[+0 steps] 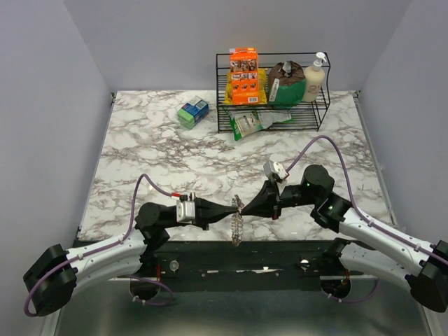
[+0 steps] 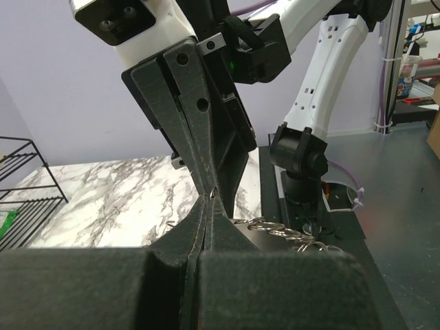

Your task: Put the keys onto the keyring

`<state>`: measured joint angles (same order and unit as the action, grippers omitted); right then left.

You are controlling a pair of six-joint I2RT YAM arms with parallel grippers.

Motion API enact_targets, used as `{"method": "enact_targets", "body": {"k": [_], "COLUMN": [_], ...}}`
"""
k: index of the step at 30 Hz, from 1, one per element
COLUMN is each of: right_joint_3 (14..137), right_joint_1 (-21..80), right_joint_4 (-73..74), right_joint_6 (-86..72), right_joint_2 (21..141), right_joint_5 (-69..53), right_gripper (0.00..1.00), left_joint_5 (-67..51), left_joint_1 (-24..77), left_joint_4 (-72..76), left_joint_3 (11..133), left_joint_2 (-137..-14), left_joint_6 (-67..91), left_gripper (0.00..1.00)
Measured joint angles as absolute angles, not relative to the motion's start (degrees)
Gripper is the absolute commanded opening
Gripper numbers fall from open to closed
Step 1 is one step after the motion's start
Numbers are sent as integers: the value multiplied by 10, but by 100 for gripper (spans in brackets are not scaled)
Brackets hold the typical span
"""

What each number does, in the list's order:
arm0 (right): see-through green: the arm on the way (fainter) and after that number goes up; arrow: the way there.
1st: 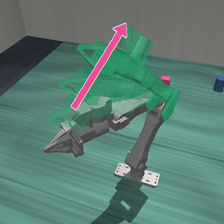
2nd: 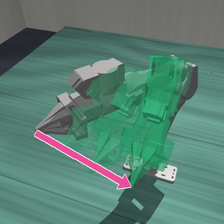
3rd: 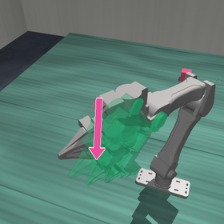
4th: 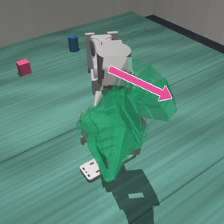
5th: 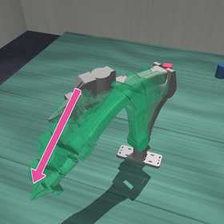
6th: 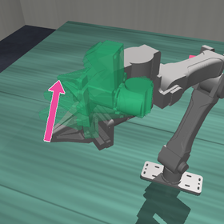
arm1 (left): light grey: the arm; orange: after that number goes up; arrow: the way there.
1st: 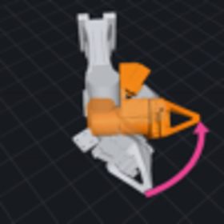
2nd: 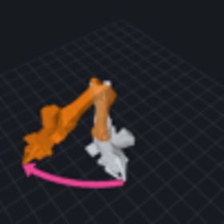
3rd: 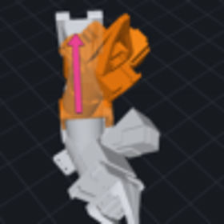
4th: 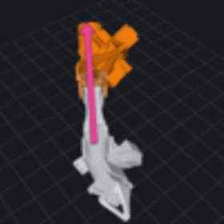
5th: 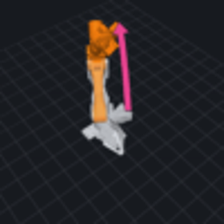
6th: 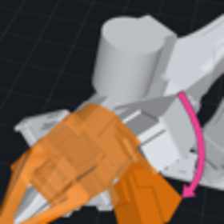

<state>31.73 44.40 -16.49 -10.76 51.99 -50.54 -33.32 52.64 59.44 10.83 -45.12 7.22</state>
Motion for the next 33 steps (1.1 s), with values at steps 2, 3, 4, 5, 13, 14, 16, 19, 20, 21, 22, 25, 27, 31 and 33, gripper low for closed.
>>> {"method": "enact_targets", "body": {"k": [2, 3, 4, 5, 13, 14, 16, 19, 20, 21, 22, 25, 27, 31, 33], "right_joint_3": [317, 317, 317, 317, 317, 317, 317, 317, 317, 317, 317, 317, 317, 317, 317], "right_joint_1": [444, 444, 444, 444, 444, 444, 444, 442, 442, 442, 442, 442, 442, 442, 442], "right_joint_4": [-165, -165, -165, -165, -161, -161, -161, -161, -161, -161, -162, -162, -162, -162, -162], "right_joint_6": [-105, -105, -104, -104, -96, -96, -96, -96, -96, -96, -96, -96, -97, -99, -99], "right_joint_2": [524, 526, 528, 530, 537, 538, 540, 544, 545, 546, 547, 549, 551, 558, 560], "right_joint_5": [-506, -507, -507, -509, -512, -512, -515, -519, -519, -519, -519, -519, -518, -518, -518], "right_gripper": [1, 1, 1, 1, 2, 2, 3, 6, 7, 8, 9, 14, 16, 20, 21], "left_joint_5": [-335, -336, -337, -337, -340, -340, -341, -342, -342, -342, -342, -343, -345, -350, -353], "left_joint_1": [526, 526, 526, 526, 526, 526, 526, 526, 526, 526, 526, 526, 526, 526, 526], "left_joint_4": [594, 595, 595, 595, 595, 595, 595, 595, 595, 595, 595, 595, 595, 595, 595], "left_joint_3": [108, 108, 108, 108, 109, 110, 114, 116, 116, 116, 116, 116, 116, 116, 116], "left_joint_2": [-452, -453, -455, -456, -462, -463, -467, -472, -472, -472, -472, -472, -472, -472, -472], "left_joint_6": [74, 74, 75, 76, 81, 81, 82, 83, 83, 83, 83, 84, 84, 86, 87], "left_gripper": [0, 0, 0, 0, 0, 0, 0, 0, 0, 0, 0, 0, 0, 0, 0]}}
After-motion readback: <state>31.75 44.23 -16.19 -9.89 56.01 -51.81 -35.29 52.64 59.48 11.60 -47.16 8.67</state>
